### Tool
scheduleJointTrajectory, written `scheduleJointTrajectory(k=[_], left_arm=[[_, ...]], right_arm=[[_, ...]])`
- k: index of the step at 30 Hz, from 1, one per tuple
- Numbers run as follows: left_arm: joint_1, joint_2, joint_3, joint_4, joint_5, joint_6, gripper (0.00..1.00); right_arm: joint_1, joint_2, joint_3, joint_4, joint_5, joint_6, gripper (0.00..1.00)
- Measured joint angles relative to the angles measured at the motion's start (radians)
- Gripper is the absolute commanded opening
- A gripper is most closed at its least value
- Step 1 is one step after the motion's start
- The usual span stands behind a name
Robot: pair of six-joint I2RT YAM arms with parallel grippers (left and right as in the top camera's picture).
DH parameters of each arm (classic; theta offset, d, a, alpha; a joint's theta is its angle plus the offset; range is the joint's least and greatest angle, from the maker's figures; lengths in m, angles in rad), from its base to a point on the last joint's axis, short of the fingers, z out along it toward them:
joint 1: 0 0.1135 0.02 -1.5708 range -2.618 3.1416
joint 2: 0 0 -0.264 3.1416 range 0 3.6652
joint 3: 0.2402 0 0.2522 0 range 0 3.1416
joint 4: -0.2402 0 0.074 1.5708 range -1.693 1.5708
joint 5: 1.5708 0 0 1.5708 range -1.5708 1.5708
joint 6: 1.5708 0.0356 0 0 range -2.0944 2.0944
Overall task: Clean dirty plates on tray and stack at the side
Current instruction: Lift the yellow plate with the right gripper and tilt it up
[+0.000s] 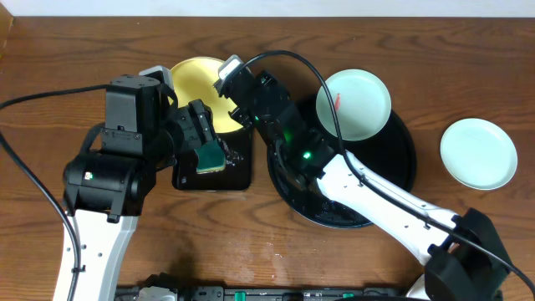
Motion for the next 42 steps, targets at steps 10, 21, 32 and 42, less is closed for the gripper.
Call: scheduleJointTrajectory(k=[10,21,32,42], left_arm=[[0.000,0.000,0.000,0.000,0.000,0.000,0.83],[0.000,0.000,0.000,0.000,0.000,0.000,0.83],[0.000,0.000,0.000,0.000,0.000,0.000,0.83],[0.000,0.000,0.000,0.000,0.000,0.000,0.83]], right_arm=[[0.005,-0.014,0.000,-0.008,0.005,-0.087,0.01],[0.005,-0.014,0.000,-0.016,0.008,-0.190,0.01],[0.005,-0.014,0.000,-0.017,0.021,-0.207,0.01],[0.005,-0.014,0.000,-0.021,0.039,-0.207,0.01]])
